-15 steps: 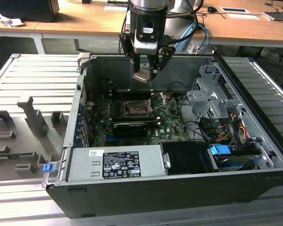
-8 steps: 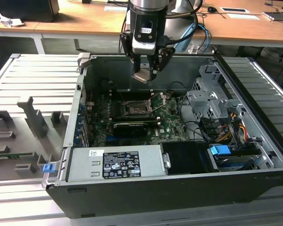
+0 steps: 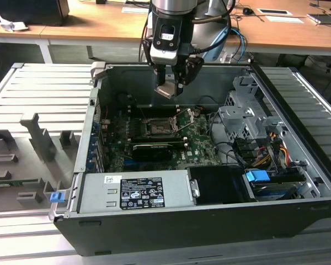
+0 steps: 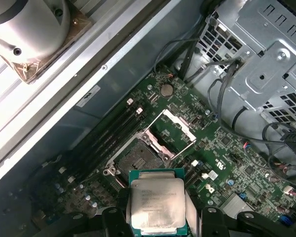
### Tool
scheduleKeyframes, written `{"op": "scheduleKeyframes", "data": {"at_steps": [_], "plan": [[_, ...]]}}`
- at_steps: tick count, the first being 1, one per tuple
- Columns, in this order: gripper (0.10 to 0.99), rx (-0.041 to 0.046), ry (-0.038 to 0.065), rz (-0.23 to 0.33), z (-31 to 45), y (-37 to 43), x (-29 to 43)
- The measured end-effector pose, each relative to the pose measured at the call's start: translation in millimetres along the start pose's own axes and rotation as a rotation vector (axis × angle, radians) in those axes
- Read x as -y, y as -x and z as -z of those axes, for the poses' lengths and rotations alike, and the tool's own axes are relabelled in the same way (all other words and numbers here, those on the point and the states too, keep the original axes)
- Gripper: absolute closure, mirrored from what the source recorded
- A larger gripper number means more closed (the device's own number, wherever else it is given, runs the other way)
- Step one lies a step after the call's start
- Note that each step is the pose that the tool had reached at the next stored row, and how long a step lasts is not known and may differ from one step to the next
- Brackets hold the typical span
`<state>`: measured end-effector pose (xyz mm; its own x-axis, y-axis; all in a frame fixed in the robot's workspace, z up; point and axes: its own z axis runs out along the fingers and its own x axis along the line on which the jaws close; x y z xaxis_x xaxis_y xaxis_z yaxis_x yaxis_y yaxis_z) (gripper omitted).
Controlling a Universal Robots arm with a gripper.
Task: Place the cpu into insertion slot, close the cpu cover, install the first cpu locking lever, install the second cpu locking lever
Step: 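Place the cpu into insertion slot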
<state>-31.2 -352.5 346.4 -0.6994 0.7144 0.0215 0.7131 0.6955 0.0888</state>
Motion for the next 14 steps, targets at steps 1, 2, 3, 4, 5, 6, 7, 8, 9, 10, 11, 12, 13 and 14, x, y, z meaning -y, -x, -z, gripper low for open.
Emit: {"op": "scheduleKeyframes", "data": {"at_steps": [1, 2, 3, 4, 5, 6, 7, 8, 9, 10, 11, 12, 13, 14], "plan": [[0.557, 0.0000, 0.000, 0.000, -0.4, 0.0, 0.0], [0.557, 0.0000, 0.000, 0.000, -0.8, 0.0, 0.1], [0.557, 0.0001, 0.000, 0.000, -0.9, 0.0, 0.1], [0.557, 0.0001, 0.000, -0.001, -0.9, 0.0, 0.1], [0.557, 0.0002, 0.000, -0.002, -1.1, 0.0, 0.1], [0.557, 0.0004, 0.000, -0.004, -1.1, 0.0, 0.1], [0.557, 0.0005, 0.000, -0.006, -1.2, 0.0, 0.1], [0.557, 0.0007, 0.000, -0.008, -1.2, 0.0, 0.1], [0.557, 0.0009, 0.000, -0.011, -1.2, 0.0, 0.1], [0.557, 0.0013, 0.000, -0.014, -1.3, 0.0, 0.1], [0.557, 0.0017, 0.000, -0.019, -1.4, 0.0, 0.1], [0.557, 0.0021, 0.001, -0.024, -1.5, 0.0, 0.1], [0.557, 0.0025, 0.001, -0.028, -1.5, 0.0, 0.1], [0.557, 0.0028, 0.001, -0.032, -1.6, 0.0, 0.1]]}}
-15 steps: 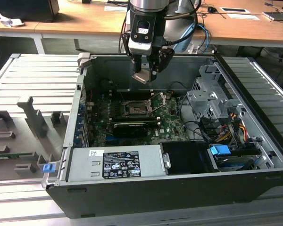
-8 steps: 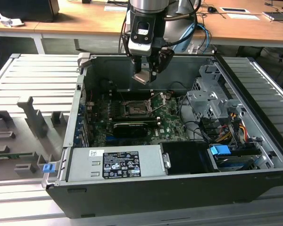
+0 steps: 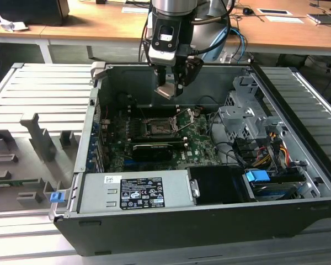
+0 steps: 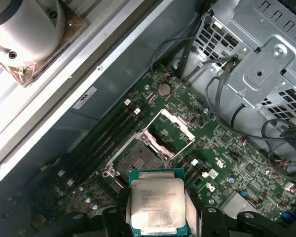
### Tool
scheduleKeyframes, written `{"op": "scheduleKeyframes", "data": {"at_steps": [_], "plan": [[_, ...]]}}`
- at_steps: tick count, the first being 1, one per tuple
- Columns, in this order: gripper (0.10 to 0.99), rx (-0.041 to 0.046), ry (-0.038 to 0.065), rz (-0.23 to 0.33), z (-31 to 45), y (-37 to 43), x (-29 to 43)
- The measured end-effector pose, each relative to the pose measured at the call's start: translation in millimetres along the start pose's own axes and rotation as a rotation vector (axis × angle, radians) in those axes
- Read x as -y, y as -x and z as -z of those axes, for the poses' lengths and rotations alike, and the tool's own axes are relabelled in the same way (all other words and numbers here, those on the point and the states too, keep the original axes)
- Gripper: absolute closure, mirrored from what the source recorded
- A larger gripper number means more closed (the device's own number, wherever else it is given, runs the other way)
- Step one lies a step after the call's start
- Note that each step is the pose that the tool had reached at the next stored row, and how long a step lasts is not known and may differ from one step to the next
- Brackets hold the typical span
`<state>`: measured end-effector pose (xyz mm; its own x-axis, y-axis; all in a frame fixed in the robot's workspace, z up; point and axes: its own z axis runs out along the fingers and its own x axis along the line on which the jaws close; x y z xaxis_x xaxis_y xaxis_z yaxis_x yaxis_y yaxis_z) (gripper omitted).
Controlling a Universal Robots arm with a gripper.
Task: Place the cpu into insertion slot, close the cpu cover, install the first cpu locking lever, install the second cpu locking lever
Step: 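Place the cpu into insertion slot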
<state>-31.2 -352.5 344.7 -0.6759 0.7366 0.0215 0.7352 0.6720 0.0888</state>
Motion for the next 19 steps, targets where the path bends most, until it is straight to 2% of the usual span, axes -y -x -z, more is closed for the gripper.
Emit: {"op": "scheduleKeyframes", "data": {"at_steps": [19], "plan": [[0.557, 0.0042, 0.001, -0.048, -1.2, 0.0, 0.1]]}}
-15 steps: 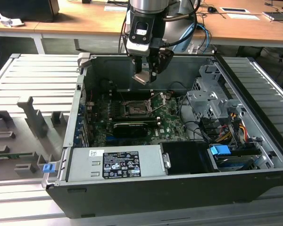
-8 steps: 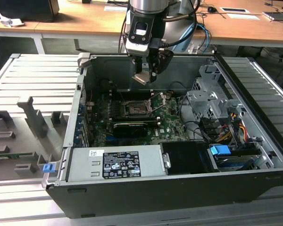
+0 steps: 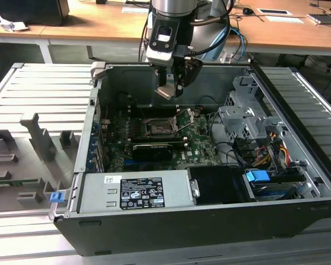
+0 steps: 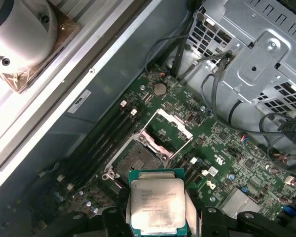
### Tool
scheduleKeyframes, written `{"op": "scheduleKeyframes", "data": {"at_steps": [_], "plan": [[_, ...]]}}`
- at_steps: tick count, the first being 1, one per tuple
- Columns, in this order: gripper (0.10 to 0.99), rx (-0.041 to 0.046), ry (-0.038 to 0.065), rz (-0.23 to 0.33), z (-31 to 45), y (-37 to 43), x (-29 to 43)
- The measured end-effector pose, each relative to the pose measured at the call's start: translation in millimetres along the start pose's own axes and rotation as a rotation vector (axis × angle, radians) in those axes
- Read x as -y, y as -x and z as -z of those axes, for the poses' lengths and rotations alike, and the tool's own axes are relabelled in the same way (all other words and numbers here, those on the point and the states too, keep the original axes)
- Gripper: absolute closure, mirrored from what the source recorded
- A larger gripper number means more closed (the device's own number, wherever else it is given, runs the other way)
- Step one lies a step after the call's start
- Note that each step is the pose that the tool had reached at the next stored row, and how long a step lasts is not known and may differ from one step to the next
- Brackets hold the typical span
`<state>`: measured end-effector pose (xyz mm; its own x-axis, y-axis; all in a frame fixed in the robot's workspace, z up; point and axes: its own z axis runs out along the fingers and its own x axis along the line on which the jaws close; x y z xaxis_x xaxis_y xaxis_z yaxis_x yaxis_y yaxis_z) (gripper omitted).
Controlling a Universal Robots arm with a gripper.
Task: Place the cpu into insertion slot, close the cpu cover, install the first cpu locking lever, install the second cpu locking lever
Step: 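Place the cpu into insertion slot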
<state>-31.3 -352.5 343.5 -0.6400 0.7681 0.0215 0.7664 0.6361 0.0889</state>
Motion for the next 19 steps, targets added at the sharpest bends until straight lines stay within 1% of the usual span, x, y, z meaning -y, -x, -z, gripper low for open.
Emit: {"op": "scheduleKeyframes", "data": {"at_steps": [7, 9, 12, 15, 16, 17, 19], "plan": [[0.557, 0.0013, 0.000, -0.015, -0.5, 0.0, 0.1], [0.557, 0.0024, 0.001, -0.026, -0.7, 0.0, 0.1], [0.557, 0.0060, 0.002, -0.068, -1.1, 0.0, 0.1], [0.557, 0.0124, 0.003, -0.139, -2.0, 0.0, 0.2], [0.557, 0.0152, 0.004, -0.171, -2.5, 0.1, 0.2], [0.557, 0.0167, 0.004, -0.187, -2.9, 0.1, 0.2], [0.557, 0.0173, 0.004, -0.193, -5.0, 0.1, 0.4]]}}
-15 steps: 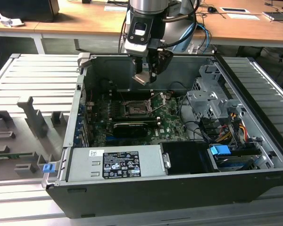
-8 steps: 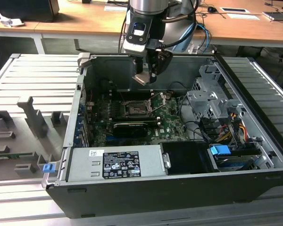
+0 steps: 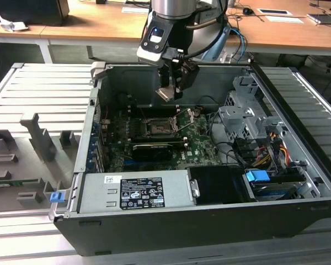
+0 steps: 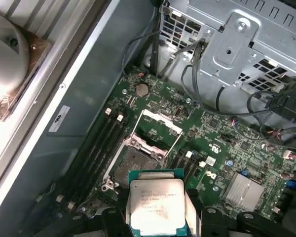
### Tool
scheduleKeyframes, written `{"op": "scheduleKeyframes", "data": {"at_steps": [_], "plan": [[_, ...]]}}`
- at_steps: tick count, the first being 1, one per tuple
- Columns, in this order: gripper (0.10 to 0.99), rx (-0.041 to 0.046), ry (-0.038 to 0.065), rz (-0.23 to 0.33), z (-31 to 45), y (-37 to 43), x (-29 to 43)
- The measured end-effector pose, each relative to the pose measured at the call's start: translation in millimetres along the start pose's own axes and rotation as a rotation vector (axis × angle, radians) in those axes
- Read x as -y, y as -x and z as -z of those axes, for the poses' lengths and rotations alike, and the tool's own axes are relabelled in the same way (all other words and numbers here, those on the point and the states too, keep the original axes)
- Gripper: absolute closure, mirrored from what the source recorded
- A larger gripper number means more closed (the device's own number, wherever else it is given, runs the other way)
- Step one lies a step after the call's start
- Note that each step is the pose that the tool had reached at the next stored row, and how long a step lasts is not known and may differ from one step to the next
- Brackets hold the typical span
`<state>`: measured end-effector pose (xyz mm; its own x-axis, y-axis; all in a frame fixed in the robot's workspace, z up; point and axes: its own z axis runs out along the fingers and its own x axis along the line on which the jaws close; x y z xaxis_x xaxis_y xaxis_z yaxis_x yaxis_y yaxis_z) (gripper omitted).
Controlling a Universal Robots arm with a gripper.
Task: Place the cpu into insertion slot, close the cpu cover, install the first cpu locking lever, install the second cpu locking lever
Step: 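Place the cpu into insertion slot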
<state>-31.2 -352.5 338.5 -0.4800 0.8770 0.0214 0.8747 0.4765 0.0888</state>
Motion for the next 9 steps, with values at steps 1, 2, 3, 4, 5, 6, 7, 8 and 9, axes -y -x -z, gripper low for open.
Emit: {"op": "scheduleKeyframes", "data": {"at_steps": [1, 2, 3, 4, 5, 6, 7, 8, 9], "plan": [[0.557, 0.0001, 0.000, 0.000, -0.3, 0.0, 0.0], [0.557, 0.0001, 0.000, 0.000, -0.6, 0.0, 0.0], [0.557, -0.0001, 0.000, 0.000, -1.3, 0.0, 0.1], [0.557, 0.0000, 0.000, 0.000, -1.8, 0.0, 0.2], [0.557, 0.0000, 0.000, 0.000, -2.1, 0.0, 0.2], [0.557, 0.0002, 0.000, 0.000, -2.4, 0.1, 0.2], [0.557, 0.0004, 0.000, -0.004, -2.6, 0.1, 0.3], [0.557, 0.0010, 0.000, -0.011, -2.7, 0.1, 0.3], [0.557, 0.0014, 0.000, -0.016, -2.7, 0.1, 0.3]]}}
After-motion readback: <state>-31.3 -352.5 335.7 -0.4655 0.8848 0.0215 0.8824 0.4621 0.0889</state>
